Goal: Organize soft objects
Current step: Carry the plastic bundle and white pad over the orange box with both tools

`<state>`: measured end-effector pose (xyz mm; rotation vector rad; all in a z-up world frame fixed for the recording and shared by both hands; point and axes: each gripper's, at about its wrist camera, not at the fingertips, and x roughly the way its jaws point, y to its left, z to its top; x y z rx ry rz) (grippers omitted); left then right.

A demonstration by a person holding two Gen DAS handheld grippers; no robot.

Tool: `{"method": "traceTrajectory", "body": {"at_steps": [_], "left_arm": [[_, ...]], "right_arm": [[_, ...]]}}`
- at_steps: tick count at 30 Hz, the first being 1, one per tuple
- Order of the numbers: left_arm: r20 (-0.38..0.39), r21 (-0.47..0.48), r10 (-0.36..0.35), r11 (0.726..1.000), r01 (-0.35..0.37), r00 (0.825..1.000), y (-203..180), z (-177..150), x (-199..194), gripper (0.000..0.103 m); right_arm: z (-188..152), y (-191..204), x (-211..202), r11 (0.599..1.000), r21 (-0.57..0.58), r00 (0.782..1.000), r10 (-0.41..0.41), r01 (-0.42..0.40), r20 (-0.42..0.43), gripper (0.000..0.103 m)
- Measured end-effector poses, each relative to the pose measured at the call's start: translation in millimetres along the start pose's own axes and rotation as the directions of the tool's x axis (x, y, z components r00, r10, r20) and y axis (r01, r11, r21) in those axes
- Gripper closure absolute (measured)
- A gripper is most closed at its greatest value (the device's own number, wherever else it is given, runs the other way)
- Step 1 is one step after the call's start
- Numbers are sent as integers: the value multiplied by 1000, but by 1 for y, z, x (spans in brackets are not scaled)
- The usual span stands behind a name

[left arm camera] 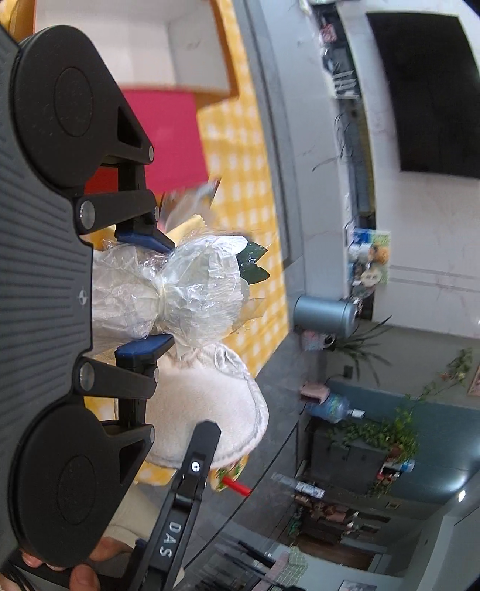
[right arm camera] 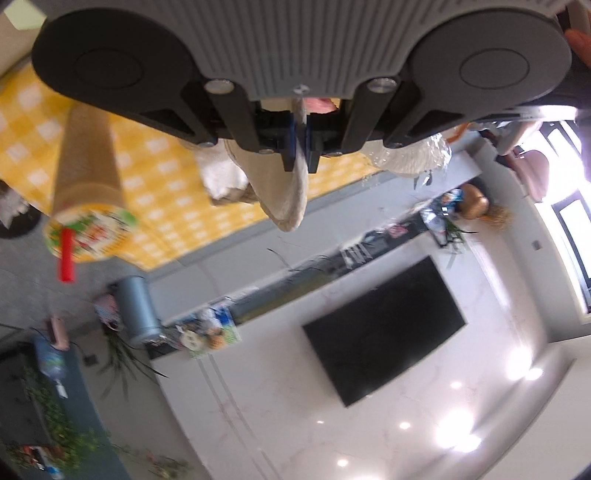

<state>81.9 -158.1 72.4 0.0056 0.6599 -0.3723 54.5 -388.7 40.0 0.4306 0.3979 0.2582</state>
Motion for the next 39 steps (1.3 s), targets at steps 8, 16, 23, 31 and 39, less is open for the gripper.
{"method": "traceTrajectory", "body": {"at_steps": [8, 16, 23, 31, 39], "left_arm": [[76, -106, 112, 989, -103, 991, 63, -5, -58, 49], [131, -326, 208, 932, -156, 969, 151, -23, -100, 49], [96, -456, 243, 873, -175, 965, 230, -47, -112, 49], [75, -552, 232, 819, -153, 970, 278, -80, -110, 49], [68, -577, 266, 797, -180, 961, 282, -89, -120, 49]], "right_arm": [[6, 58, -10, 983, -66, 984, 173, -170, 41, 101], [6, 121, 9, 949, -68, 951, 309, -308, 9, 101], [-9, 187, 60, 929, -70, 931, 357, -363, -79, 101], [-68, 241, 147, 885, 19, 852, 454, -466, -260, 101], [-141, 244, 224, 837, 227, 721, 544, -497, -428, 101]]}}
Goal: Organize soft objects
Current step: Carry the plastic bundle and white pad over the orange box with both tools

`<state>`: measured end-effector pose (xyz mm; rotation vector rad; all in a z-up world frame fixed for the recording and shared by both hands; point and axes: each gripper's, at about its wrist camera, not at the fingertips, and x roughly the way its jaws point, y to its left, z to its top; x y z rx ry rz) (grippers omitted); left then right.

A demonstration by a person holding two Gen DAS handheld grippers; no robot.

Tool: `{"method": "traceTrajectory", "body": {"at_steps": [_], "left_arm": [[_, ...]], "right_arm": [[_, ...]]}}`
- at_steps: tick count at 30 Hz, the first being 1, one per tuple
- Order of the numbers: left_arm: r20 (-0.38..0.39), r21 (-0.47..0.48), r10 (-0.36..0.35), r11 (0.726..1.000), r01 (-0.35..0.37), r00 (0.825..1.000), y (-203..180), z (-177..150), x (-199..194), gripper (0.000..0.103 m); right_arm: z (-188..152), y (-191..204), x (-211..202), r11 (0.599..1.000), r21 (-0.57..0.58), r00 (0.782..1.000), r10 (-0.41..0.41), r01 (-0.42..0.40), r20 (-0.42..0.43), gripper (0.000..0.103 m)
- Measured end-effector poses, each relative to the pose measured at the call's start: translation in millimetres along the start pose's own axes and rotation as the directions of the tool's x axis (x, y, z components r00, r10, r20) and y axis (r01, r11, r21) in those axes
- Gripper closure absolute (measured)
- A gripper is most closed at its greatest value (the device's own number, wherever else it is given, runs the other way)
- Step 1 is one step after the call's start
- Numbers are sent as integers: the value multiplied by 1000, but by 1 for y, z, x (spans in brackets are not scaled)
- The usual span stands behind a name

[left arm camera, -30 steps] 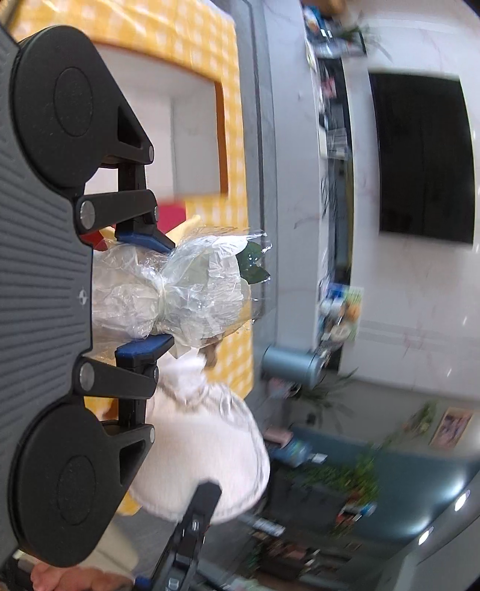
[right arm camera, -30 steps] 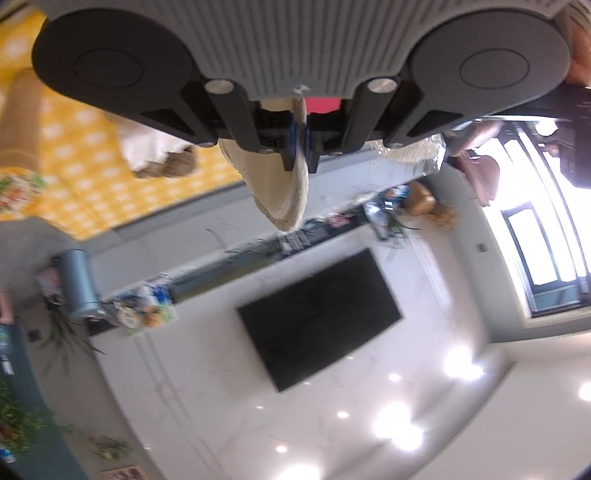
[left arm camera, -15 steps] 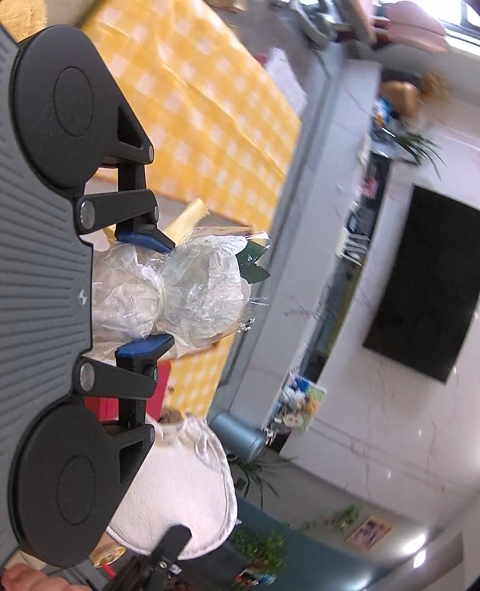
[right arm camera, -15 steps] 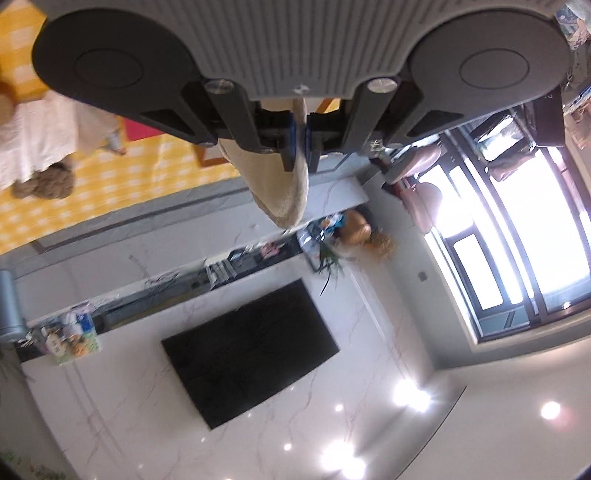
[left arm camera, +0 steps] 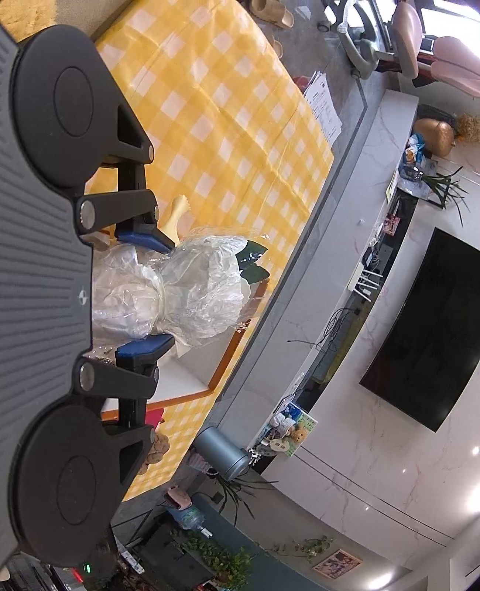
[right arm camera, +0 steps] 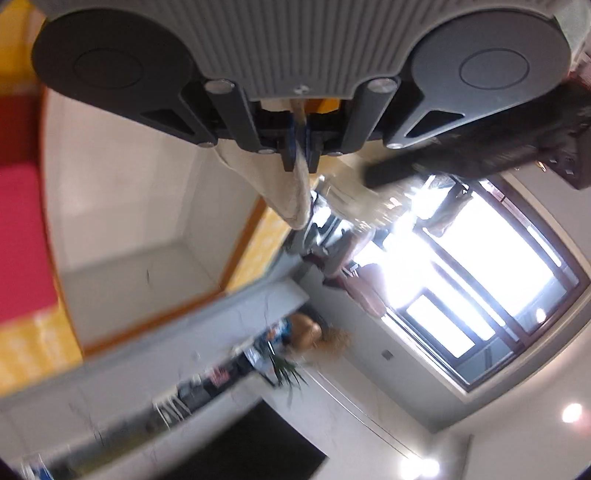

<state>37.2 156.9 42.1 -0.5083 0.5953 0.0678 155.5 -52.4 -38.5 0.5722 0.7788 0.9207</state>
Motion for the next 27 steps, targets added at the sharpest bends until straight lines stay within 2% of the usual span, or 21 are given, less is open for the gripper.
{"method": "traceTrajectory", "body": {"at_steps": [3, 6, 8, 12, 13, 14, 15, 16, 17, 19, 22, 25, 27], "left_arm": [[0, 9, 1, 1000, -1, 1000, -1, 0, -1, 49], [-4, 17, -6, 1000, 6, 1000, -4, -1, 0, 49], [0, 26, -12, 1000, 12, 1000, -5, 0, 2, 49], [22, 28, -24, 999, 24, 999, -7, 1, -1, 48], [28, 28, -25, 999, 24, 999, -8, 1, -2, 49], [36, 28, -27, 999, 26, 999, -9, 1, -3, 49], [46, 29, -31, 999, 29, 998, -11, 0, -5, 49], [56, 32, -34, 999, 32, 998, -13, 0, -6, 48], [65, 37, -37, 999, 35, 997, -15, 0, -8, 48], [86, 49, -44, 998, 40, 995, -21, -1, -9, 48], [114, 57, -68, 996, 62, 991, -30, -2, -11, 48], [122, 75, -141, 988, 132, 982, -43, 0, -12, 48], [104, 110, -190, 978, 179, 976, -55, 1, -6, 48]], "right_arm": [[-8, -18, 16, 997, 13, 996, -79, 80, -49, 100], [-9, -10, 18, 986, -70, 985, -157, 152, -67, 100], [-9, -5, 15, 970, -131, 975, -214, 204, -65, 96], [-10, -7, 10, 937, -176, 947, -315, 301, -59, 91], [-14, -5, 4, 917, -212, 934, -354, 338, -42, 75], [-14, 1, 1, 897, -247, 923, -384, 367, -22, 64], [-15, 5, -2, 881, -280, 918, -397, 381, -2, 49], [-16, 10, -6, 873, -308, 920, -393, 379, 19, 37], [-15, 17, -8, 867, -331, 924, -379, 371, 44, 32], [-16, 27, -19, 852, -365, 926, -362, 376, 107, 9], [-16, 38, -32, 799, -417, 901, -376, 434, 217, 6], [-17, 43, -51, 738, -450, 864, -401, 502, 305, 3], [-16, 43, -63, 697, -476, 843, -421, 537, 334, 3]]}}
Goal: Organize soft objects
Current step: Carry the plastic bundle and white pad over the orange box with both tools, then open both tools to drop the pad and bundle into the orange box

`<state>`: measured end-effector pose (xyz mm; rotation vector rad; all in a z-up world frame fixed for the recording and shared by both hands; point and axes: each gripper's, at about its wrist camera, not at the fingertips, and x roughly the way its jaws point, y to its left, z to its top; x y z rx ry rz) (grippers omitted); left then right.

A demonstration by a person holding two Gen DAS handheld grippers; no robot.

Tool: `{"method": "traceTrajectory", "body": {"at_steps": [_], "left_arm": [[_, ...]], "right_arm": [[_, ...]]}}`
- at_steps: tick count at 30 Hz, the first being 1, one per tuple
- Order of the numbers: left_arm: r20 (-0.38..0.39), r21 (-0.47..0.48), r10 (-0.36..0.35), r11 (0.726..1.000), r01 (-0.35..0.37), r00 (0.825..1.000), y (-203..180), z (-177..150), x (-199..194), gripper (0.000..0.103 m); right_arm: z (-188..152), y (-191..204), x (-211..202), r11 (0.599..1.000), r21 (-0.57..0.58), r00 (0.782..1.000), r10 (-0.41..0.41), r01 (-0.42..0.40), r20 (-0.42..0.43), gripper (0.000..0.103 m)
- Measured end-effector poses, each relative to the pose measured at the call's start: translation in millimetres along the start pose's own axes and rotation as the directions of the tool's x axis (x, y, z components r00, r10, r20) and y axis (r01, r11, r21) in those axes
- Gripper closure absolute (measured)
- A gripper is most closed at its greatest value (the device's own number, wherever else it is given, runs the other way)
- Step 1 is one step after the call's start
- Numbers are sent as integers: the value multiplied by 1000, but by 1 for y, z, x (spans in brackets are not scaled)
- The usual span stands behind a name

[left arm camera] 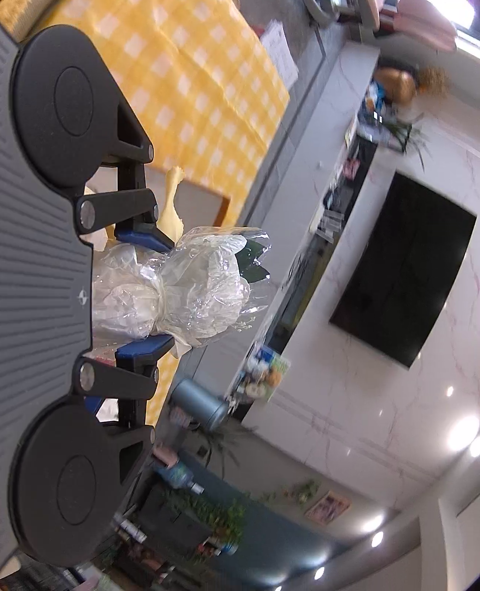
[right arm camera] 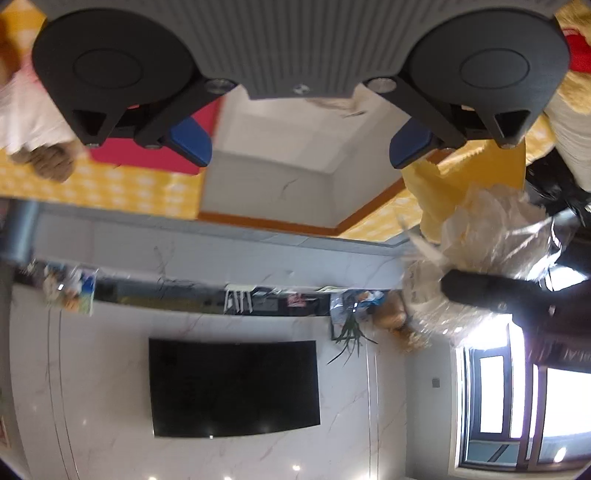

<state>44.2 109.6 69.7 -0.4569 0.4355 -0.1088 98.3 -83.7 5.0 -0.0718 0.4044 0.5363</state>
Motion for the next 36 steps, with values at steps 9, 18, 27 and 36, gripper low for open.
{"method": "traceTrajectory", "body": {"at_steps": [9, 18, 27, 36], "left_arm": [[-116, 203, 193, 965, -167, 974, -7, -37, 76, 48], [-230, 309, 347, 912, -270, 909, -1, -65, 99, 46], [-94, 449, 361, 847, -284, 928, -26, -75, 77, 6], [-29, 457, 317, 848, -269, 948, -47, -69, 60, 6]], "right_arm": [[-1, -50, -7, 978, 105, 982, -171, 179, -76, 3], [-1, -50, 3, 970, 160, 980, -168, 183, -102, 3], [2, -46, -4, 973, 135, 981, -178, 188, -83, 3], [9, -46, -14, 973, 130, 981, -186, 190, -48, 3]]}}
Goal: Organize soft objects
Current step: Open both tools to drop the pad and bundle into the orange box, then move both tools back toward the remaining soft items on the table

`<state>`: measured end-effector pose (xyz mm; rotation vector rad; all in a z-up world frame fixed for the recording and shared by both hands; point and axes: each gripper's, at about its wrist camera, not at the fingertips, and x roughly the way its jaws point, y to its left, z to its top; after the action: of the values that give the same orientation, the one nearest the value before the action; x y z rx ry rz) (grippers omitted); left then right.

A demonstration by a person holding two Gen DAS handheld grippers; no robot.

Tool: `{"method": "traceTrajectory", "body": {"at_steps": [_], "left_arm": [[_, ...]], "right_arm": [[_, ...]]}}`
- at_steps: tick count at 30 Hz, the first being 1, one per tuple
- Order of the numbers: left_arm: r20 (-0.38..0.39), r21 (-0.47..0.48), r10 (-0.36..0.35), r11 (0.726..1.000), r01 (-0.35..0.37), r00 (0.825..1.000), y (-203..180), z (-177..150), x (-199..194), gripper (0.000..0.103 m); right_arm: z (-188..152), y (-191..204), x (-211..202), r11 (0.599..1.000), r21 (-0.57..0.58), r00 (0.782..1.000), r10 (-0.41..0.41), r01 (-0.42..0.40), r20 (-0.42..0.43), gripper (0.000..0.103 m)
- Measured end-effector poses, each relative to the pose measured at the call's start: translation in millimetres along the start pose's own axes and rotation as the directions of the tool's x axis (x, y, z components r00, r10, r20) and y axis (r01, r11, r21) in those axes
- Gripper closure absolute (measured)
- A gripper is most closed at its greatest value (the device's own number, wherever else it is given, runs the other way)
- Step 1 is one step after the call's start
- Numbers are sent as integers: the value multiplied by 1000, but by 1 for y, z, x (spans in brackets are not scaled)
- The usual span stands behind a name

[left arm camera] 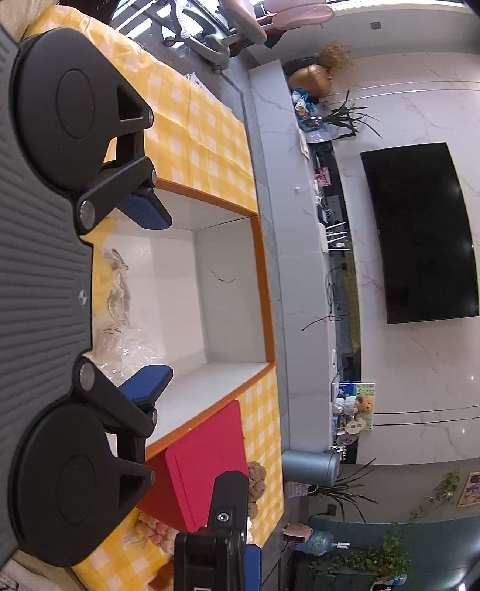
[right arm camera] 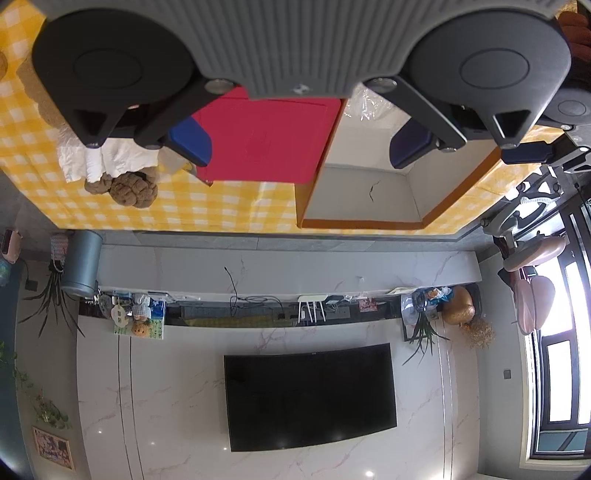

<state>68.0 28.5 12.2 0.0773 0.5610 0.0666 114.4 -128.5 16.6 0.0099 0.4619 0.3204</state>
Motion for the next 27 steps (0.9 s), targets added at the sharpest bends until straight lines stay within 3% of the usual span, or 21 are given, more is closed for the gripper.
{"method": "traceTrajectory", "body": {"at_steps": [8, 13, 19, 27], "left_arm": [[83, -93, -16, 995, 23, 996, 4, 16, -30, 6], [120, -90, -6, 996, 17, 993, -5, 25, -45, 6], [154, -88, -6, 996, 20, 988, -26, 37, -55, 6], [167, -55, -67, 996, 77, 984, -72, 52, -58, 6]], "right_arm": [[7, -6, -14, 1000, -4, 999, 9, -9, 33, 3], [14, -4, -34, 994, -101, 995, 38, -29, 89, 3], [25, -20, -61, 996, -82, 989, 50, -39, 139, 3], [29, -67, -99, 993, -57, 980, -88, 99, 181, 3]]}}
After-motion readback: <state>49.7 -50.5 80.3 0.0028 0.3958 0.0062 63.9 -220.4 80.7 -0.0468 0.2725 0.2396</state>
